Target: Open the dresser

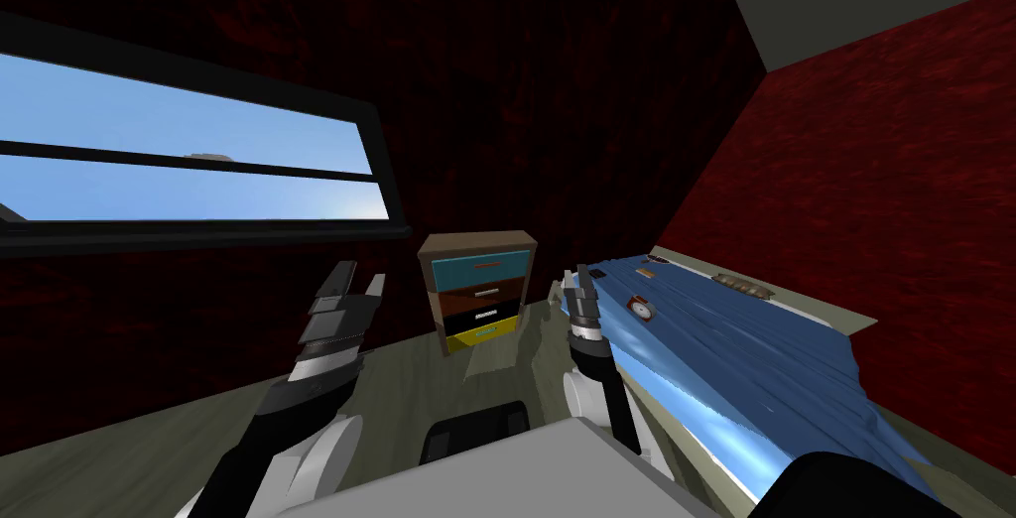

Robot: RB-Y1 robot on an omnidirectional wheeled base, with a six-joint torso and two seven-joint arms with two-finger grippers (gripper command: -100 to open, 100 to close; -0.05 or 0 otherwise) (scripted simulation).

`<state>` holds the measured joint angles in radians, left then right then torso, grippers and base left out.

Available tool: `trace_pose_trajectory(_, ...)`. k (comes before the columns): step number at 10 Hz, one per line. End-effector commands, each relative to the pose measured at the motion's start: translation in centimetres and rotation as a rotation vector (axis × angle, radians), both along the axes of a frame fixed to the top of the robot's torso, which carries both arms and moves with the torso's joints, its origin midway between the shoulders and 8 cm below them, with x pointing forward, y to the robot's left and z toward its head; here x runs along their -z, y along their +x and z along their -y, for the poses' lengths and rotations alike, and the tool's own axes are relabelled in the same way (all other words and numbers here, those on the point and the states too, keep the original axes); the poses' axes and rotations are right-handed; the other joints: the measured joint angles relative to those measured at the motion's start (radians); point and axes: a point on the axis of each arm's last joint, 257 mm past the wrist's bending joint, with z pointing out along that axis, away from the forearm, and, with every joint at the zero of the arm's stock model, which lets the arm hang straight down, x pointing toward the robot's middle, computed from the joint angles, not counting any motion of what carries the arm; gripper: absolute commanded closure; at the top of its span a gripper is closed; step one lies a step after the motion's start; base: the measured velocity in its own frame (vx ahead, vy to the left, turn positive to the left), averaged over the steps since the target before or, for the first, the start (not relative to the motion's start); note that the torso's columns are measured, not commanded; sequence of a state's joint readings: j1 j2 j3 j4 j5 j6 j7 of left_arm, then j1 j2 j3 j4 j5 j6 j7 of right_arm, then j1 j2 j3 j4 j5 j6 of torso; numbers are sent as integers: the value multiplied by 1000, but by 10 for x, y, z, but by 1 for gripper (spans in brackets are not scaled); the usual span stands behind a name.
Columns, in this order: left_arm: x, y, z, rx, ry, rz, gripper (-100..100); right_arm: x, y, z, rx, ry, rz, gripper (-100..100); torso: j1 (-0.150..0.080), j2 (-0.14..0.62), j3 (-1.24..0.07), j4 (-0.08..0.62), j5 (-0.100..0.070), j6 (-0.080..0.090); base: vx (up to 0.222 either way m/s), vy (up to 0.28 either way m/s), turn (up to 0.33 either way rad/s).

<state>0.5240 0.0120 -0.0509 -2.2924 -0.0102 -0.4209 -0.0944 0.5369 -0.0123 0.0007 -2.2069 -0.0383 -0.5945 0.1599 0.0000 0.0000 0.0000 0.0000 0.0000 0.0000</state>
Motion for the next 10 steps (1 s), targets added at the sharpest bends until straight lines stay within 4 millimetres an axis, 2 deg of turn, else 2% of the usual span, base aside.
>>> trace_pose_trajectory(1, 0, 0, 0, 0, 0, 0, 0, 0, 0, 0, 0, 0, 0, 0, 0, 40, -82, 41, 0, 0, 0, 0, 0)
trace_pose_trajectory(9, 0, 0, 0, 0, 0, 0, 0, 0, 0, 0, 0, 0, 0, 0, 0, 618, -1234, 617, 0, 0, 0, 0, 0)
trace_pose_trajectory(10, 5, 2, 3, 15, 29, -11, -100, 0, 0, 0, 0, 0, 0, 0, 0, 691, -1382, 691, 0, 0, 17, -10, 0)
